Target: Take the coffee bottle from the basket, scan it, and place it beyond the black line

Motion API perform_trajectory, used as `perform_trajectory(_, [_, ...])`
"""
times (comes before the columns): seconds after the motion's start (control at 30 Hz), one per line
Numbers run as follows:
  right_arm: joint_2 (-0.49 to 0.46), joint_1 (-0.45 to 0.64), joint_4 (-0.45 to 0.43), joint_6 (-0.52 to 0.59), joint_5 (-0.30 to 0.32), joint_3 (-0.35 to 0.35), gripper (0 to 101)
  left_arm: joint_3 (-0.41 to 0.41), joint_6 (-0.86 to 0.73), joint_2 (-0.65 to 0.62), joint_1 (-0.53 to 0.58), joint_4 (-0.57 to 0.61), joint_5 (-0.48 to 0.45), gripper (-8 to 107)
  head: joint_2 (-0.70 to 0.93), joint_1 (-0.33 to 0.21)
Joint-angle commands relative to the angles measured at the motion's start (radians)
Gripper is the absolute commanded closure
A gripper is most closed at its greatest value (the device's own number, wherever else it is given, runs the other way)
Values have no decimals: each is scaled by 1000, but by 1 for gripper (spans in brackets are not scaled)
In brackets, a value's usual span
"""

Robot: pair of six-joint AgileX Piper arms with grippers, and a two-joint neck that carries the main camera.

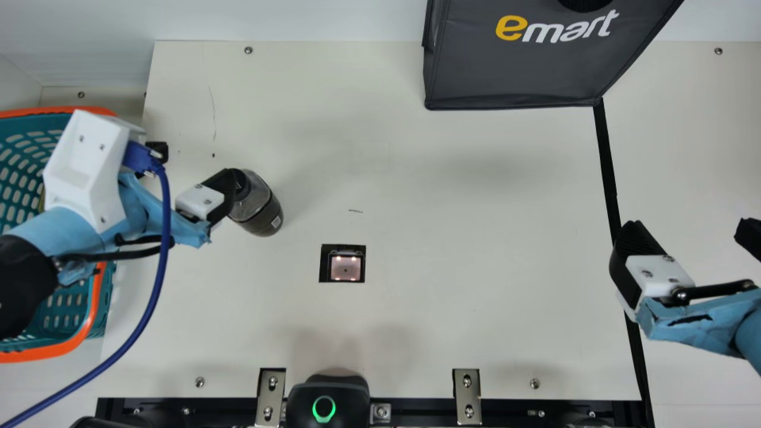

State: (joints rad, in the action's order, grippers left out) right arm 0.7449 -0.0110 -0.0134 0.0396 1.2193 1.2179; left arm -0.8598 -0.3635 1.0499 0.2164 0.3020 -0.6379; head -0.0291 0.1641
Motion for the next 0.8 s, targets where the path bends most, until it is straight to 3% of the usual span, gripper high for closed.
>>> perform_trajectory(0.0, [0,0,0,0,0,0,11,7,68,-2,25,-32,8,9,2,-26])
perform_trajectory(0.37, [0,0,0,0,0,0,11,48,248,17,117,-138,72,9,2,-26])
perform_trajectory(0.77, [0,0,0,0,0,0,11,76,298,54,115,-155,123,9,2,-26])
